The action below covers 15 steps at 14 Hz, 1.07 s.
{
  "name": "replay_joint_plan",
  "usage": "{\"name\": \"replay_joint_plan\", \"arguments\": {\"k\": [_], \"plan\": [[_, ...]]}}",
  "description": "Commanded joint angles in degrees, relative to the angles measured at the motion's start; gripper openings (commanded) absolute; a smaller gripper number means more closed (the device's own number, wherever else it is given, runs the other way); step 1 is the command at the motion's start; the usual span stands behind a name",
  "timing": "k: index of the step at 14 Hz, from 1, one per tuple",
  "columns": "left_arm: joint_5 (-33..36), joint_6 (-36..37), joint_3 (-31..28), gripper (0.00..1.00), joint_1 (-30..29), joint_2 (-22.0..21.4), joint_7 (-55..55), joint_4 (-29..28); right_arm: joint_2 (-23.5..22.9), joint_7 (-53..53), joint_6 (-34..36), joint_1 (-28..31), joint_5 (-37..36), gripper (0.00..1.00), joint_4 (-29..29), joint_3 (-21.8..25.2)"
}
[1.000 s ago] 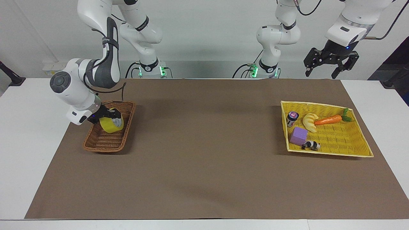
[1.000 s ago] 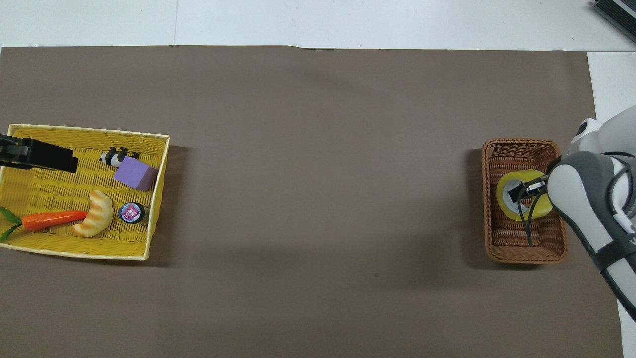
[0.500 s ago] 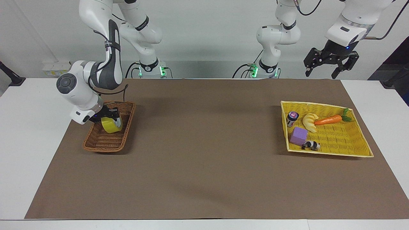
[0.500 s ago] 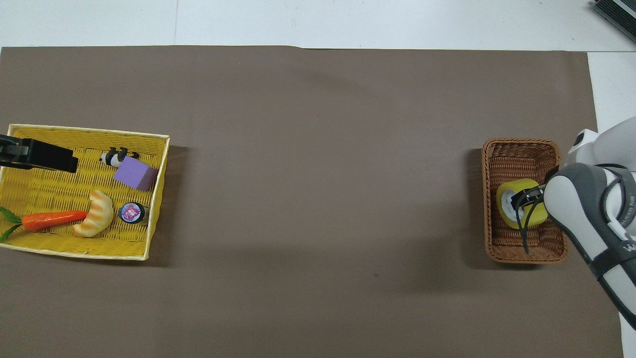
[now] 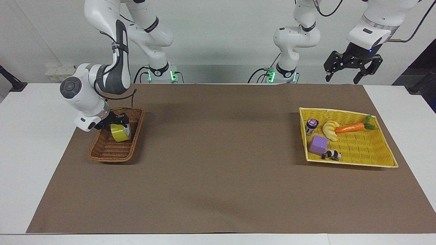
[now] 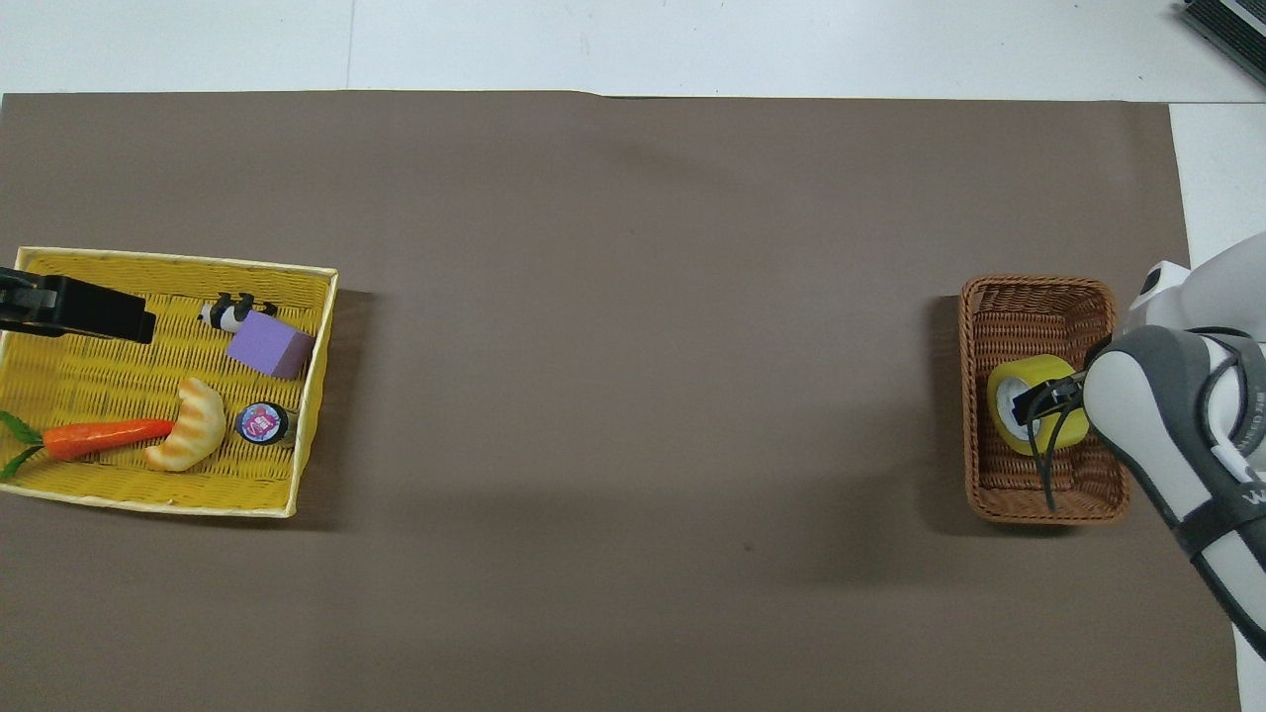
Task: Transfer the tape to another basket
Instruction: 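Lower the tape into the wicker basket and open the right gripper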
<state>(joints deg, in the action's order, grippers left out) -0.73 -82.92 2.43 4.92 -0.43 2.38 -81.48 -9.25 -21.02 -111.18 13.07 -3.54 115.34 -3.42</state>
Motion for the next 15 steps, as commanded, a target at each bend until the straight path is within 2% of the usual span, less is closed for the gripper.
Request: {"name": "replay_joint_plan", "arguments": {"k": [1,6,9,11,15], "plan": [[1.0,0.2,0.5,1.00,-0.6,-1.0,0.3,-1.2,1.3,-1.5,-0.4,0.4,-5.4,1.00,0.9,-0.4],[1.0,0.2,0.5,1.00,-0.6,-1.0,0.3,-1.2,2.2,-0.3,1.4,-0.9,-6.0,1.00,-2.6,-0.9],[1.0,0.2,0.5,1.00,-0.6,-1.0,0.3,-1.2,2.7,-0.2,4.0,-1.8,-5.5,1.00,-7.1,-2.0],[1.0,0.2,0.5,1.00,-0.6,-1.0,0.3,-1.2,2.8,1.2,4.7,-4.7,-5.4,1.00,-10.0,-2.4],[1.0,0.2,0.5,1.00,-0.6,-1.0,0.3,-1.2,4.8,15.3,6.4,-12.5,-5.9,1.00,-10.7,-2.6]]}}
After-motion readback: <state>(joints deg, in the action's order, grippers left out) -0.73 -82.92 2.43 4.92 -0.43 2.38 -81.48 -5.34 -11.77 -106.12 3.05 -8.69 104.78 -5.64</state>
